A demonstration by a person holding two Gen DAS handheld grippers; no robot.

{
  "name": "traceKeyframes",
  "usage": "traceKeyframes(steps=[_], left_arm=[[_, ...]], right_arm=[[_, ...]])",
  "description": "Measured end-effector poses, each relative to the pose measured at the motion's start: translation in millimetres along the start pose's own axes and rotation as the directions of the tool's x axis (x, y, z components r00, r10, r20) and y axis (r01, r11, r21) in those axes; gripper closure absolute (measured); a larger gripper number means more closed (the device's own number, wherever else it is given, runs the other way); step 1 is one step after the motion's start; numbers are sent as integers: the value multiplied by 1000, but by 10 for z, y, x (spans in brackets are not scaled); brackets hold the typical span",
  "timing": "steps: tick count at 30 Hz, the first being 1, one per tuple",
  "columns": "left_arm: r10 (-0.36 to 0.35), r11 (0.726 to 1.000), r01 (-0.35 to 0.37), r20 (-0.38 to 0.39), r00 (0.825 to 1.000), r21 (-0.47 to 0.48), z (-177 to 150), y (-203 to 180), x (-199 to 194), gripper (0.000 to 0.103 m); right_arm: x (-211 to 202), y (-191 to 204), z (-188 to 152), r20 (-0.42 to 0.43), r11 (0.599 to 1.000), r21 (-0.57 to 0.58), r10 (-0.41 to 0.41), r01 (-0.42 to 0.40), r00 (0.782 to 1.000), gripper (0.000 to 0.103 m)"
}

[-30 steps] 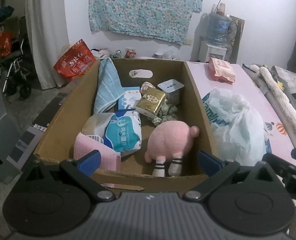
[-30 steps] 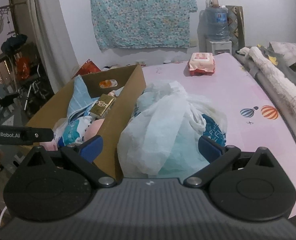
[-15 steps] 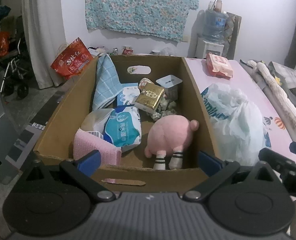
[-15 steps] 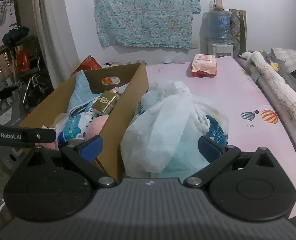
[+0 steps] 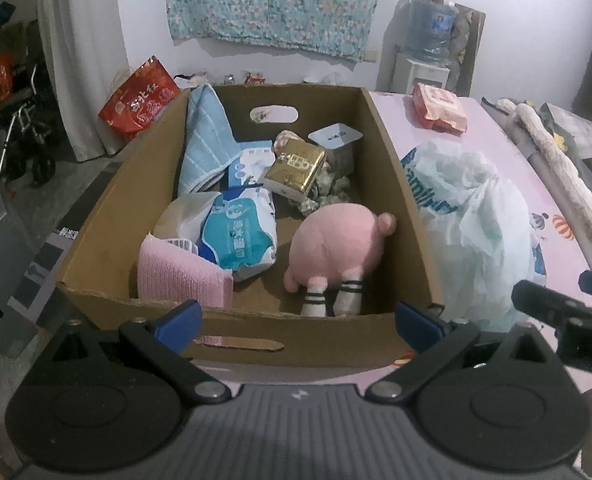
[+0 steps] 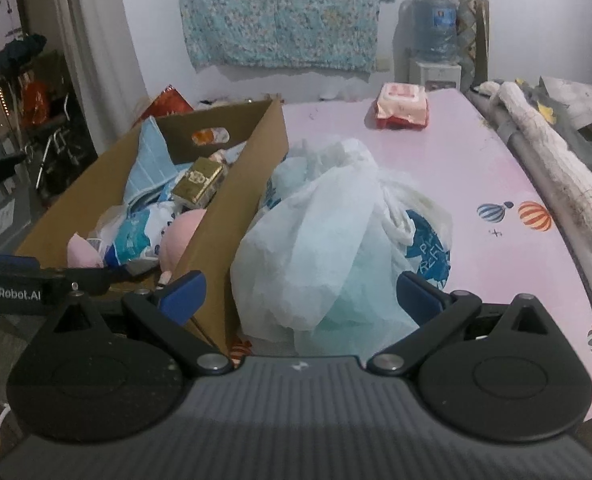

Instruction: Organize soft objects

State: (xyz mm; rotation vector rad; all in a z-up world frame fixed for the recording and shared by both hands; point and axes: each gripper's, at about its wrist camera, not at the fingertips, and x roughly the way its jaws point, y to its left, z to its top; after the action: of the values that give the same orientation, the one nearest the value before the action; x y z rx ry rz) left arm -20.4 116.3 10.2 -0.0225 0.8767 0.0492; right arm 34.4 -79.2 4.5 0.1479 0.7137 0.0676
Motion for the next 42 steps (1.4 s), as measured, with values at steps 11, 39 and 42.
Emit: traceKeyframes(steps=[11,39,42], left_arm=[[24,999,-24,-23,999,25,-70,-44,-42,0],[99,995,-99,-29,995,8,-126,16,-27,0],[101,995,-100,-27,995,8,-119,24,-30,0]], right_arm=[[8,25,24,-41,999,17,42,-42,998,1],[25,142,-26,-68,998,-11,62,-62,996,1],[32,152,-23,-69,998,-13,63,-64,996,1]])
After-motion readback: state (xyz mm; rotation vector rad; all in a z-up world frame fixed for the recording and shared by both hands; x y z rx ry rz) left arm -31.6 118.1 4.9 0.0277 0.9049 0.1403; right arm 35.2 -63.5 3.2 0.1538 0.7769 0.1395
